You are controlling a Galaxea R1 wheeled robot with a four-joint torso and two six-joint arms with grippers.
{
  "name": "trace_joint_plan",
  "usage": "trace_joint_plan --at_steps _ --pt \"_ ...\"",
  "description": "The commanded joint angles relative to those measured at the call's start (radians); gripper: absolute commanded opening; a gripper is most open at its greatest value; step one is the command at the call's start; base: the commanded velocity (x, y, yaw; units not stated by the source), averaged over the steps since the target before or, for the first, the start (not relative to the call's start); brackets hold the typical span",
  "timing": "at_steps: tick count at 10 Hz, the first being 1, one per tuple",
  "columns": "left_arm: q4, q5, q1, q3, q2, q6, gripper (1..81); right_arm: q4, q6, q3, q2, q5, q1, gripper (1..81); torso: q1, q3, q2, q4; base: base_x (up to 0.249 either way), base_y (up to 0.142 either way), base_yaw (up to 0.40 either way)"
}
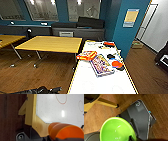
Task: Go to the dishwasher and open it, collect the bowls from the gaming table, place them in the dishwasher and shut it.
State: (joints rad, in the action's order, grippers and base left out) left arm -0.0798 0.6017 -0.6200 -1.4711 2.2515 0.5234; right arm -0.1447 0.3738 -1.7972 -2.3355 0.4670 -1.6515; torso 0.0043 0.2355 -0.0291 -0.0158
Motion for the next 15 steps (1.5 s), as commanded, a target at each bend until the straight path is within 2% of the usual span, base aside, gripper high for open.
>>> trace_joint_plan --at_steps 1,2,3,4,5,6,8,10,11,12,15 --pt "-0.138 -0.098 -0.080 0.048 -0.078 -0.006 1.0 -0.042 0.000 0.015 0.042 -0.044 0.009 1.0 0.000 -0.069 0.000 0.000 0.000 0.000 0.000" --pt "-0.156 -0.100 -0.119 0.038 -0.076 -0.006 1.0 -0.046 0.000 0.013 0.040 -0.044 0.008 1.0 0.000 -0.077 0.000 0.000 0.000 0.000 0.000" --pt "-0.182 -0.128 -0.149 0.035 -0.073 -0.006 1.0 -0.047 0.000 0.010 0.037 -0.044 0.009 1.0 0.000 -0.096 0.000 0.000 0.000 0.000 0.000" --pt "-0.195 -0.135 -0.174 0.022 -0.064 -0.006 1.0 -0.047 0.000 0.007 0.034 -0.044 0.008 1.0 0.000 -0.126 0.000 0.000 0.000 0.000 0.000" --pt "-0.204 -0.135 -0.204 -0.002 -0.053 -0.006 1.0 -0.047 0.000 0.003 0.031 -0.044 0.009 1.0 0.000 -0.133 0.000 0.000 0.000 0.000 0.000" --pt "-0.219 -0.137 -0.243 -0.035 -0.032 -0.006 1.0 -0.047 0.000 -0.016 0.019 -0.045 0.014 1.0 0.000 -0.108 0.000 0.000 0.000 0.000 0.000" --pt "-0.271 -0.204 -0.348 -0.134 0.025 -0.006 1.0 -0.053 0.000 -0.118 -0.050 -0.088 0.023 1.0 -0.002 -0.126 -0.001 0.000 0.000 0.000 0.000" --pt "-0.290 -0.253 -0.450 -0.241 0.087 -0.006 1.0 -0.067 -0.001 -0.178 -0.103 -0.113 0.025 1.0 -0.002 -0.126 -0.001 0.000 0.000 0.000 0.000" --pt "-0.285 -0.299 -0.493 -0.295 0.111 -0.003 1.0 -0.072 0.000 -0.201 -0.122 -0.128 0.031 1.0 -0.002 -0.126 -0.001 0.000 0.000 0.000 0.000" --pt "-0.282 -0.318 -0.527 -0.359 0.139 0.000 1.0 -0.073 0.000 -0.214 -0.132 -0.142 0.035 1.0 -0.003 -0.127 -0.001 0.000 0.000 0.000 0.000" --pt "-0.262 -0.313 -0.577 -0.468 0.228 0.006 1.0 -0.076 -0.001 -0.217 -0.141 -0.156 0.041 1.0 -0.003 -0.127 -0.002 0.000 0.000 0.000 0.000"
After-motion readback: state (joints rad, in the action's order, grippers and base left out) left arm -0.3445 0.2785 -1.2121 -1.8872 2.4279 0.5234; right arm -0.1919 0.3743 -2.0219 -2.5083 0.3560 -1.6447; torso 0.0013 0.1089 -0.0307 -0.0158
